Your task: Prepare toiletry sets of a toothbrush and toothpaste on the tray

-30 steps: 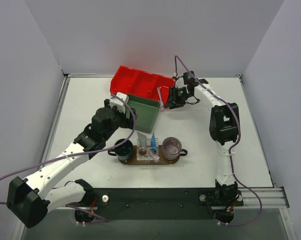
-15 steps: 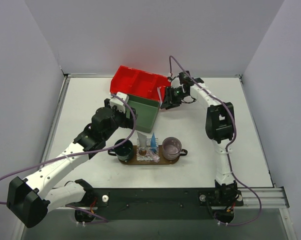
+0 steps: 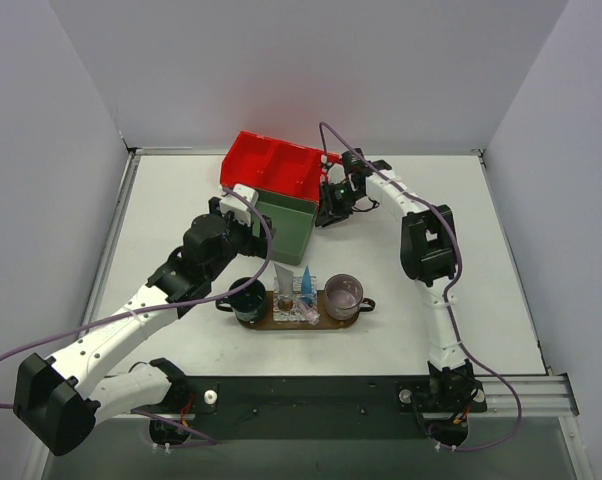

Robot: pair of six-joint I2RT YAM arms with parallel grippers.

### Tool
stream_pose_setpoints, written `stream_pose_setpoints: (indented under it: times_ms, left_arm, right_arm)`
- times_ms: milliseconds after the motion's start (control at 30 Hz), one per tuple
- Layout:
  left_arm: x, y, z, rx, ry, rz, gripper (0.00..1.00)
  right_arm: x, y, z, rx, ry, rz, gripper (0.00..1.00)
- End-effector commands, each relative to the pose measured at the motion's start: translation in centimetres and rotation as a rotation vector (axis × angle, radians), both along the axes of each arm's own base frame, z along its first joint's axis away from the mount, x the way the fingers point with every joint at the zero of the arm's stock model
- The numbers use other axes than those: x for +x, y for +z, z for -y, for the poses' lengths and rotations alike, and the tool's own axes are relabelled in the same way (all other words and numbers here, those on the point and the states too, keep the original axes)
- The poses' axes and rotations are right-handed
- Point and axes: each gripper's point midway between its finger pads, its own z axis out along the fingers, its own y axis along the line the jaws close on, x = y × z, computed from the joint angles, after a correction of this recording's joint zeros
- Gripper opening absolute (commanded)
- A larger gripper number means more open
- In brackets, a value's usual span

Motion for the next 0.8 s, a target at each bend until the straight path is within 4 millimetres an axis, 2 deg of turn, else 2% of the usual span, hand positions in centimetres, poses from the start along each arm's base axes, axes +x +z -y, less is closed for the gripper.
stream_pose_setpoints:
  times_ms: [0,33,133,167,233,367,400,567,767]
  left_arm:
    - [0.5,3.0,0.1,-0.037,-0.001,0.061,0.9]
    - [0.5,3.0,0.2,-0.036,-0.002,0.059,0.9]
    - [0.5,2.9,0.3,-0.035,-0.004,0.057,0.9]
    - [0.5,2.9,0.2,-0.033,-0.002,0.057,0.9]
    - [0.5,2.8,0.2,-0.031,-0.003,0.057,0.9]
    - [0.5,2.9,0.2,-0.031,-0.003,0.06,0.9]
    - [0.5,2.9,0.1,-0.03,-0.002,0.061,0.9]
    - [0.4,3.1,0.0,-0.029,-0.001,0.068,0.9]
    - [0.3,3.3,0.0,-0.032,-0.006,0.075,0.9]
  right_arm:
    - [0.8,1.2,0.9,-0.036,-0.004,0.057,0.21]
    - [0.8,1.2,0.9,-0.037,-0.008,0.059,0.21]
    - [1.1,1.2,1.2,-0.047,-0.018,0.086,0.11]
    - [1.0,1.1,1.3,-0.05,-0.016,0.086,0.05]
    - [0.9,1.5,1.4,-0.05,-0.012,0.107,0.01]
    - [0.8,2.6,1.5,-0.037,-0.003,0.148,0.0]
    - [1.0,3.6,1.5,-0.025,-0.006,0.176,0.0]
    - [0.6,5.7,1.2,0.021,0.0,0.213,0.0]
    - [-0.7,8.1,1.1,0.068,0.013,0.225,0.0]
